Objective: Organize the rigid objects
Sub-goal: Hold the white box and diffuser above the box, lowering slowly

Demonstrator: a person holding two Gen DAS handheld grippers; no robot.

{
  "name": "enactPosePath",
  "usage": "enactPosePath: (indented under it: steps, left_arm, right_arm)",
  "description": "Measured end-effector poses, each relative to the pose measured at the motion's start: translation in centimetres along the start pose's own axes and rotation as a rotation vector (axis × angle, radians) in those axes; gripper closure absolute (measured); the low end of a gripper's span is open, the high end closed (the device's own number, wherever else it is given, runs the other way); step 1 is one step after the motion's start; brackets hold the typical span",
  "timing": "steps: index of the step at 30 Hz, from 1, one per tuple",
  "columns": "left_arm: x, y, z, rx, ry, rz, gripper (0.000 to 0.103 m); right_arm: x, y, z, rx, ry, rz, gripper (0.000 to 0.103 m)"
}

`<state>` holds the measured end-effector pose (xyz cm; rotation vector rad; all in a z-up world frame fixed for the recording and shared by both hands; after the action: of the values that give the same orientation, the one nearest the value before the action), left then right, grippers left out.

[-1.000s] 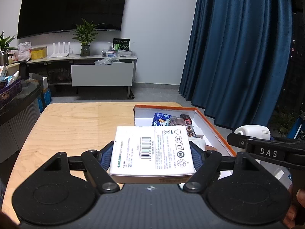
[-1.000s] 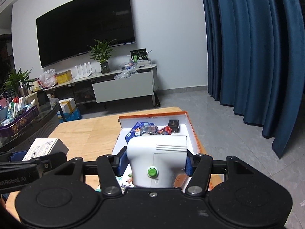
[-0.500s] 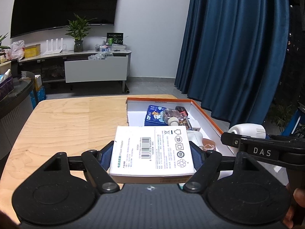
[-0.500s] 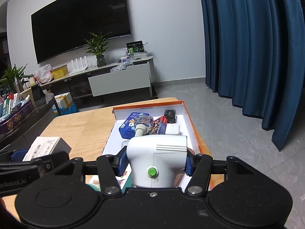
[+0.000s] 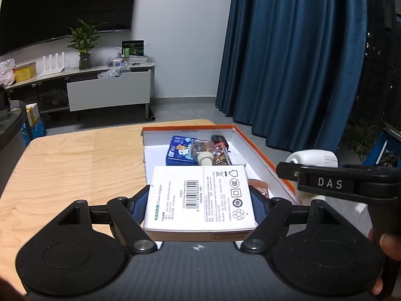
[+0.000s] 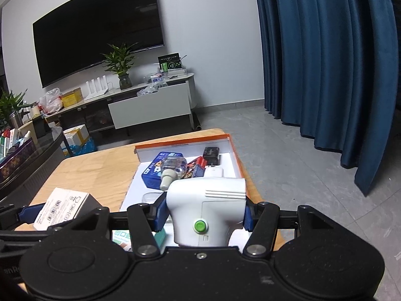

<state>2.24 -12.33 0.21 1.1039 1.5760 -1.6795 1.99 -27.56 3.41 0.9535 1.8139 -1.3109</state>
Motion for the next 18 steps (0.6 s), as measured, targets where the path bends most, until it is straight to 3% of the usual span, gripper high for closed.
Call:
enactPosePath:
  steps: [18]
  left_arm:
    - [0.3, 1.4, 1.4, 0.006, 0.022, -0.031, 0.024]
  right_arm:
    - [-0.1, 0.6, 0.8, 0.0, -0.003, -0.012, 0.036]
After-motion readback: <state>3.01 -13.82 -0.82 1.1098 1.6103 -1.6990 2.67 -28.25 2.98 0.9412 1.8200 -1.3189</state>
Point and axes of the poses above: each gripper's, at about its wrist camera, not at the fingertips, and y roughly the way its jaws point, z to its right, x to its underside, the point moved 8 cm from there along y, roughly the way its jaws point, and after that the axes turned 14 degrees about -x, right-handed, at the moved point
